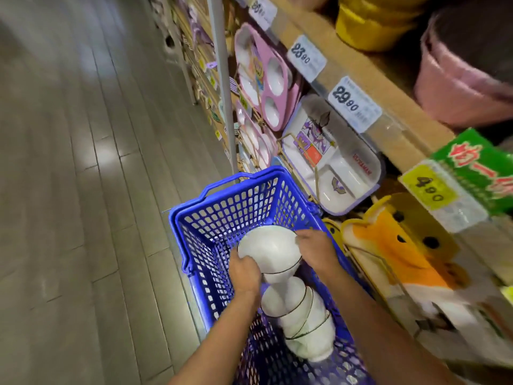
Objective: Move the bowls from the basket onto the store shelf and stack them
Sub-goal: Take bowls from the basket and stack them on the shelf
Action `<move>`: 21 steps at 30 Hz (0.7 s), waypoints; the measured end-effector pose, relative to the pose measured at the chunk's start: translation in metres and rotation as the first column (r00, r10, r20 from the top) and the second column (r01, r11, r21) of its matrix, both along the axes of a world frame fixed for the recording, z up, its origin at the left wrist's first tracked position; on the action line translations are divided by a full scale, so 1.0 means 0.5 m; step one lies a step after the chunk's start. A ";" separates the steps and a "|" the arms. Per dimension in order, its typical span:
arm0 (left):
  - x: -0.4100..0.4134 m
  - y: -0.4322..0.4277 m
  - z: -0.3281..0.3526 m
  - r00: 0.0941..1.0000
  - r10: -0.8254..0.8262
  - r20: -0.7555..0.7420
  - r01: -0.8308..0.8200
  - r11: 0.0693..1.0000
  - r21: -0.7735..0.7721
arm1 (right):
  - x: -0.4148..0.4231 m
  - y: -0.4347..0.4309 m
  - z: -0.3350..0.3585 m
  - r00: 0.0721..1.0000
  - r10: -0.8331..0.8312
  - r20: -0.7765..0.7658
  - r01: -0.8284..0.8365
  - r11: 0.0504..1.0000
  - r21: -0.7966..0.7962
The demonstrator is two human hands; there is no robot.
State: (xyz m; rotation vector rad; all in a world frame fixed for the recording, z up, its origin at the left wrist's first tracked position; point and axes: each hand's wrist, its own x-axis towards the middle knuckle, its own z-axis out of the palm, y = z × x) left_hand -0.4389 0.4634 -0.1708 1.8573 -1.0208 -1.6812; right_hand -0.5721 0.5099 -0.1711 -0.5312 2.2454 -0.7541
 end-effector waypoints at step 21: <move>0.103 0.090 0.572 0.680 -0.459 -0.572 0.269 0.882 -0.387 | 0.243 0.211 0.589 0.670 -0.451 0.590 0.718 0.192 -0.669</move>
